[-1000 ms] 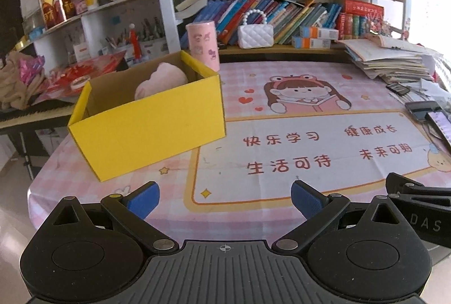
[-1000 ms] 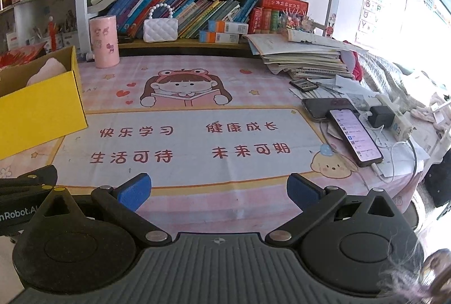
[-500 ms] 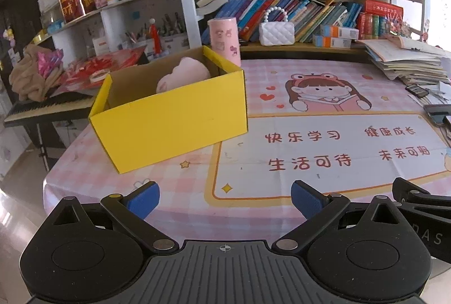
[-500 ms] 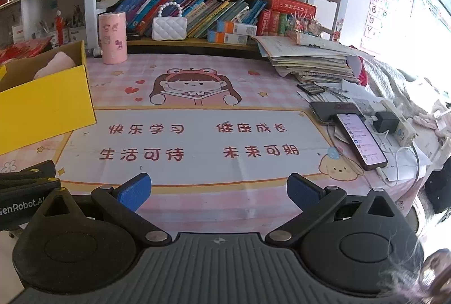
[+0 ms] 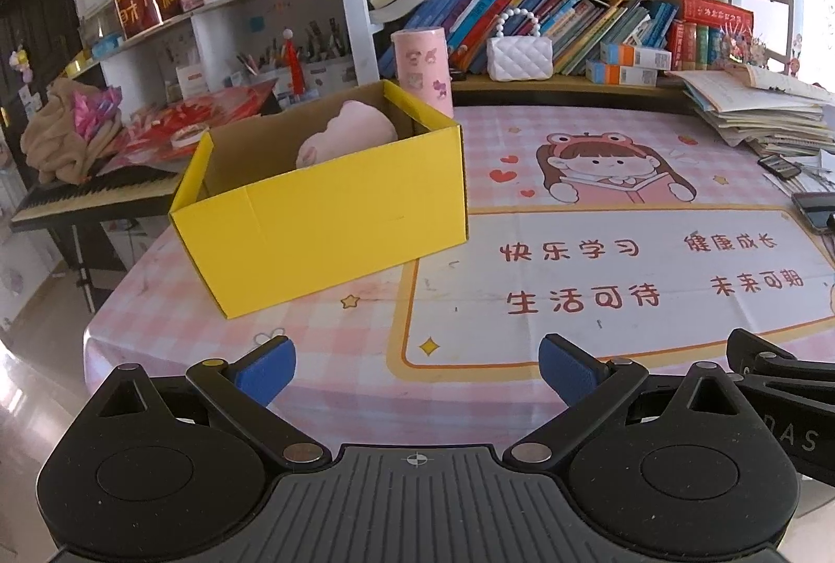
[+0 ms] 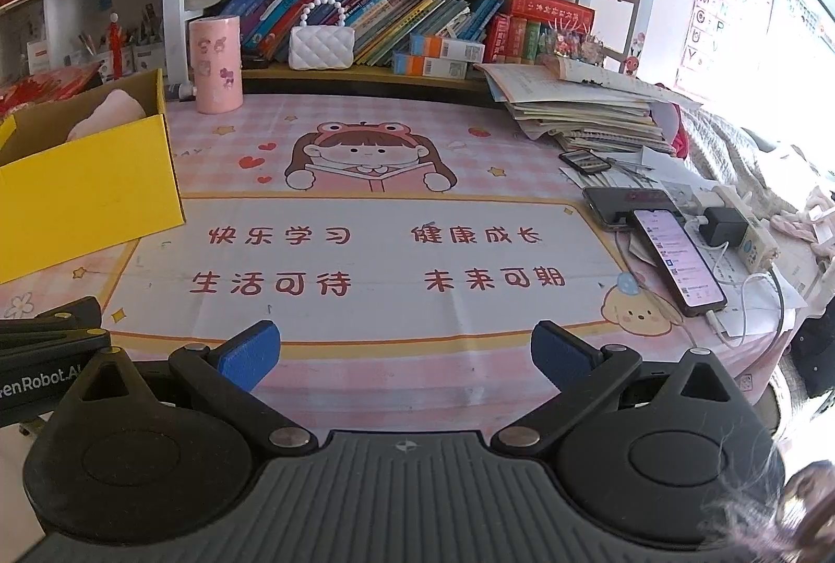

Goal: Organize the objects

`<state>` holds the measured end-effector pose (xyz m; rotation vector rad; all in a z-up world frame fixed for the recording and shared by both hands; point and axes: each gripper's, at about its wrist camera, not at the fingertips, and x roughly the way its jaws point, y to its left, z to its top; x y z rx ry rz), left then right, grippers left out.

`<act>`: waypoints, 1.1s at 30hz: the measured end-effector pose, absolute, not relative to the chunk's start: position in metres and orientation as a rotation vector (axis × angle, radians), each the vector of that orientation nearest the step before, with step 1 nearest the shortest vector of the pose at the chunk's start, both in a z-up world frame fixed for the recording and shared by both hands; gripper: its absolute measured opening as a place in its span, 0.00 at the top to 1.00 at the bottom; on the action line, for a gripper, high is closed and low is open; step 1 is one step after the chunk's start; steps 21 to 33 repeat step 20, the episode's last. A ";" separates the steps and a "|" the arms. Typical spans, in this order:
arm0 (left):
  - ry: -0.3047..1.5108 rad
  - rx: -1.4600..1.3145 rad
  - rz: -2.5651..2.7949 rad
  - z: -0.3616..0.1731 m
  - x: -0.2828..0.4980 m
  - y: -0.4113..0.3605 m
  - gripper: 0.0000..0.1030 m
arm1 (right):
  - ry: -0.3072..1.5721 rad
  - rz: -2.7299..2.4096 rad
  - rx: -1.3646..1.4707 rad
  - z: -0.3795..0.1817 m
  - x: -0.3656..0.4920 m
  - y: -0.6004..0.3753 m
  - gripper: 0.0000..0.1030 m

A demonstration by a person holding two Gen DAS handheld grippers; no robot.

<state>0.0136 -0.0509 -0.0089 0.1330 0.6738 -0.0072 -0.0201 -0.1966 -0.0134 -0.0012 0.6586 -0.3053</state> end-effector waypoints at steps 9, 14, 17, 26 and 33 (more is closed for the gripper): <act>0.680 0.137 -0.015 -0.010 0.015 -0.055 0.02 | 0.668 -0.323 -0.001 -0.015 -0.019 -0.201 0.00; 0.682 0.140 -0.015 -0.011 0.014 -0.058 0.02 | 0.673 -0.327 -0.004 -0.016 -0.019 -0.202 0.00; 0.684 0.133 -0.017 -0.012 0.014 -0.060 0.02 | 0.676 -0.326 -0.002 -0.016 -0.017 -0.205 0.00; 0.691 0.117 -0.027 -0.013 0.016 -0.061 0.02 | 0.685 -0.323 -0.003 -0.017 -0.014 -0.208 0.00; 0.691 0.117 -0.027 -0.013 0.016 -0.061 0.02 | 0.685 -0.323 -0.003 -0.017 -0.014 -0.208 0.00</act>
